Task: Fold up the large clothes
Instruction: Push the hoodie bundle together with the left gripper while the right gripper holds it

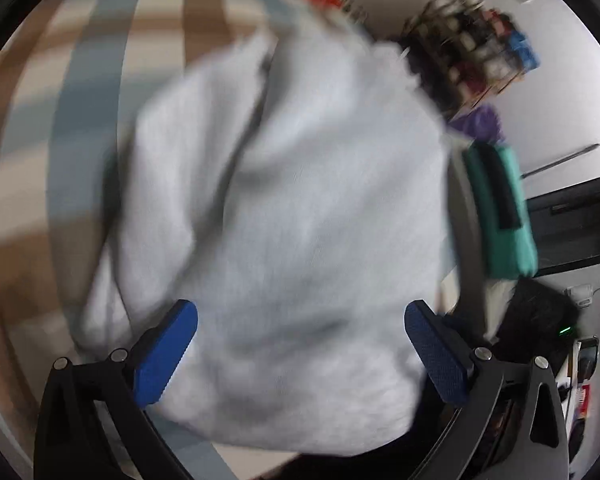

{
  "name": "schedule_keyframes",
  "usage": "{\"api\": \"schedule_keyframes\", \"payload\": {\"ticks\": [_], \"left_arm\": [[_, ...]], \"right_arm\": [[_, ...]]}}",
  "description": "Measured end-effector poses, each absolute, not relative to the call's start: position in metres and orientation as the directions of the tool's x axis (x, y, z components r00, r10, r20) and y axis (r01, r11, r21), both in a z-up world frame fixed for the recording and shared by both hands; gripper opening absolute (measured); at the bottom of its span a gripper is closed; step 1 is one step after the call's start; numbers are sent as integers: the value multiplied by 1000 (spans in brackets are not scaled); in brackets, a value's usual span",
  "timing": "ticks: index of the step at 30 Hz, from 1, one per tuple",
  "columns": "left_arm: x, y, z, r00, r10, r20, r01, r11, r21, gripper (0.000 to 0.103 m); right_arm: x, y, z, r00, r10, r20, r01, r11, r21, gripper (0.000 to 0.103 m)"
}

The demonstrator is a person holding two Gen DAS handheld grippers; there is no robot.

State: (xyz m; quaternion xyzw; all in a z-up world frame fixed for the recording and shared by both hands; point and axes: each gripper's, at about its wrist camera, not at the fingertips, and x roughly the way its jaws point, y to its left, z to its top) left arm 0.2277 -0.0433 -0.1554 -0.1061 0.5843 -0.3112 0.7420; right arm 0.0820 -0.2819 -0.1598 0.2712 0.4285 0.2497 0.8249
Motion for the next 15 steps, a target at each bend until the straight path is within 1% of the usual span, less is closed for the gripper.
{"api": "schedule_keyframes", "payload": {"ticks": [1, 3, 4, 5, 6, 7, 9, 11, 12, 13, 15], "left_arm": [[238, -43, -136, 228, -546, -806, 367, 815, -448, 101], [256, -47, -127, 332, -437, -836, 370, 875, -311, 101], [271, -51, -132, 342, -381, -859, 353, 899, -258, 101], [283, -53, -142, 313, -355, -881, 329, 911, -250, 101], [296, -53, -157, 250, -362, -898, 307, 909, -282, 101], [311, -54, -179, 173, -402, -899, 277, 896, -347, 101], [321, -59, -202, 87, -453, -887, 246, 873, -422, 101], [325, -69, -227, 0, -509, -861, 224, 839, -496, 101], [322, -70, -229, -29, -537, -843, 207, 822, -530, 101], [322, -70, -228, -6, -568, -823, 221, 802, -555, 101], [320, -71, -234, -63, -641, -765, 200, 743, -639, 101]], "right_arm": [[82, -282, -159, 508, 646, -570, -177, 726, 664, 81], [84, -285, -161, 504, 657, -560, -171, 712, 681, 81], [86, -287, -161, 502, 664, -555, -167, 704, 691, 81], [86, -288, -162, 500, 669, -550, -164, 696, 699, 81], [87, -289, -163, 497, 676, -544, -162, 688, 707, 81], [87, -291, -163, 495, 682, -538, -160, 680, 716, 81], [88, -296, -166, 492, 699, -519, -149, 655, 741, 81], [91, -311, -172, 507, 686, -522, -96, 647, 757, 80], [92, -318, -175, 517, 674, -528, -62, 645, 762, 80], [93, -327, -179, 533, 663, -526, -22, 632, 775, 80], [96, -342, -187, 547, 656, -521, 37, 603, 797, 80]]}}
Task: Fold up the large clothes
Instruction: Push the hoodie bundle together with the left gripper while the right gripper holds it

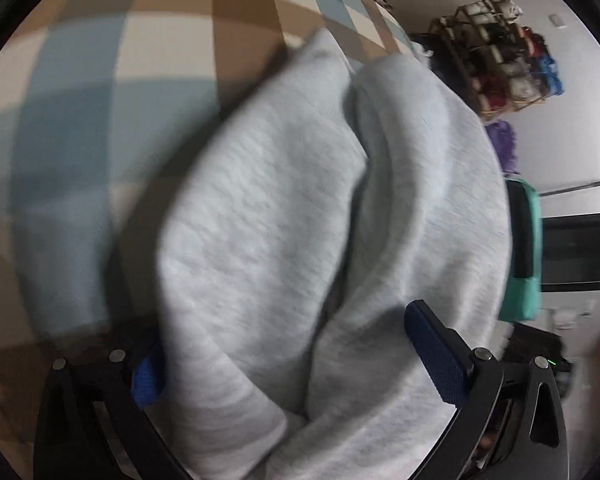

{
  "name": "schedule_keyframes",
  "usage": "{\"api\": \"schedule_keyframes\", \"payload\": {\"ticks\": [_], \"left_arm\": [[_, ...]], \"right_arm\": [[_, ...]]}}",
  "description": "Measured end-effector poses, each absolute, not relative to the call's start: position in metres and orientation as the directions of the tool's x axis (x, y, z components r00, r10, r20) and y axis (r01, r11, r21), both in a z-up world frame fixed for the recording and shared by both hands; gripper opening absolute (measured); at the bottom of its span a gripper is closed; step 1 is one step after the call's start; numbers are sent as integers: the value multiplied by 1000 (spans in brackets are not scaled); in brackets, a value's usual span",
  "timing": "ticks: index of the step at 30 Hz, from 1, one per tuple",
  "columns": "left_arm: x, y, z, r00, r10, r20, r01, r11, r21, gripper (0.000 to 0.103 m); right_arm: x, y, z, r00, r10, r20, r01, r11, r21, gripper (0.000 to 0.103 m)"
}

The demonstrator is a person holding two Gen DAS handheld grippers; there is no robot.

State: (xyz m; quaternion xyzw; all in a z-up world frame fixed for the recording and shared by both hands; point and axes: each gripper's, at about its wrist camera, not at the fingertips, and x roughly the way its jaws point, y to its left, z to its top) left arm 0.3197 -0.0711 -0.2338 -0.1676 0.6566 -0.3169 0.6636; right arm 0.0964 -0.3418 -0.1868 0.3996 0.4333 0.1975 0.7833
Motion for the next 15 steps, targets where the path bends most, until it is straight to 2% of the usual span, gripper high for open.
{"api": "schedule_keyframes", "payload": {"ticks": [3, 9, 13, 15], "left_arm": [[300, -74, -239, -85, -671, -736, 241, 703, -669, 101], [253, -67, -240, -106, -722, -684, 262, 643, -720, 101], [213, -56, -244, -167, -760, -628, 225, 591, -775, 101], [206, -47, -252, -174, -772, -612, 167, 589, -791, 101]], "right_arm": [[107, -342, -191, 520, 651, -553, 39, 629, 776, 78], [126, -341, -187, 465, 685, -561, -45, 651, 758, 80], [127, -347, -180, 403, 685, -607, -71, 685, 725, 80], [128, -340, -174, 309, 695, -649, -138, 708, 693, 80]]}}
